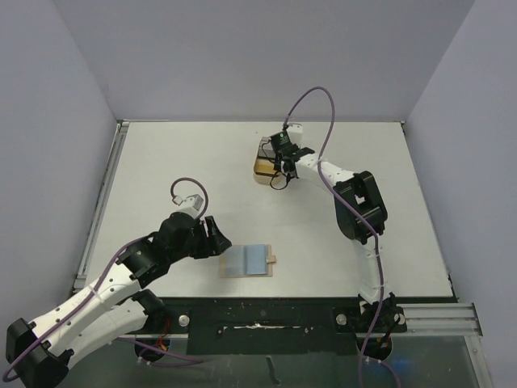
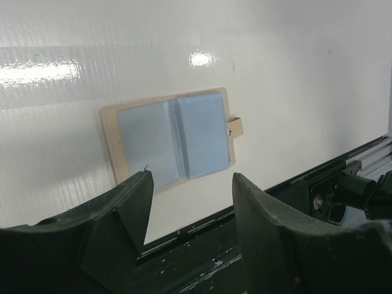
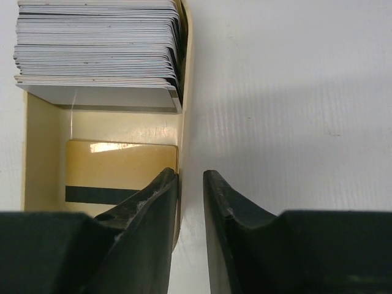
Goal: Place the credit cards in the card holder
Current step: Move the storage box to the center of the board, then pick up the credit card from the storage box.
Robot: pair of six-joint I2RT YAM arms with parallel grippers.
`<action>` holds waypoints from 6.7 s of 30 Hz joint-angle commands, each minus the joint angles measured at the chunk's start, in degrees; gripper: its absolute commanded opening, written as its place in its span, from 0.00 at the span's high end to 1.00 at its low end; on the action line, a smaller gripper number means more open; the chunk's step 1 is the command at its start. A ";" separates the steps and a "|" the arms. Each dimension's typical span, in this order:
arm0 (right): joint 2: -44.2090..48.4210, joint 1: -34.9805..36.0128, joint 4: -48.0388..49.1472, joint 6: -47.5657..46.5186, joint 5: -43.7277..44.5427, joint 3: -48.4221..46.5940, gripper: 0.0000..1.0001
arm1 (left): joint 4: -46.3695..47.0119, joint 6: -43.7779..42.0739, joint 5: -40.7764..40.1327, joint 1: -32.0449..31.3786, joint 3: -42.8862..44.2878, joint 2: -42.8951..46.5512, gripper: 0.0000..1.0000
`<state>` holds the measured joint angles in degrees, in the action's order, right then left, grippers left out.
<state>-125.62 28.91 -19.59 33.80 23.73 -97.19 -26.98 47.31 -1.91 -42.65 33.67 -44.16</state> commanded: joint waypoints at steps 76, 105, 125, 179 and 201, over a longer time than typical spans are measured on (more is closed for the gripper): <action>20.01 10.53 -11.84 5.75 -3.80 12.97 0.42 | 0.44 0.88 -2.89 -2.52 -0.01 5.05 0.45; 3.96 7.98 -0.35 -53.18 -7.34 -4.26 0.28 | -9.74 0.33 -7.91 -2.59 7.82 16.92 0.45; 0.83 6.08 0.33 -54.28 -4.80 -5.89 0.41 | -9.34 0.57 -9.25 -2.70 7.33 19.38 0.45; 1.29 7.12 1.95 -59.09 -2.10 -8.03 0.64 | -8.76 0.41 -9.78 -2.70 6.91 17.97 0.45; 10.38 11.88 -1.79 -54.38 -7.10 -3.28 1.00 | -9.60 1.85 -9.52 -2.70 6.73 15.19 0.45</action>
<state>-122.34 39.92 -21.78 -23.99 18.06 -101.32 -37.58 48.86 -11.38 -45.06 39.18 -27.53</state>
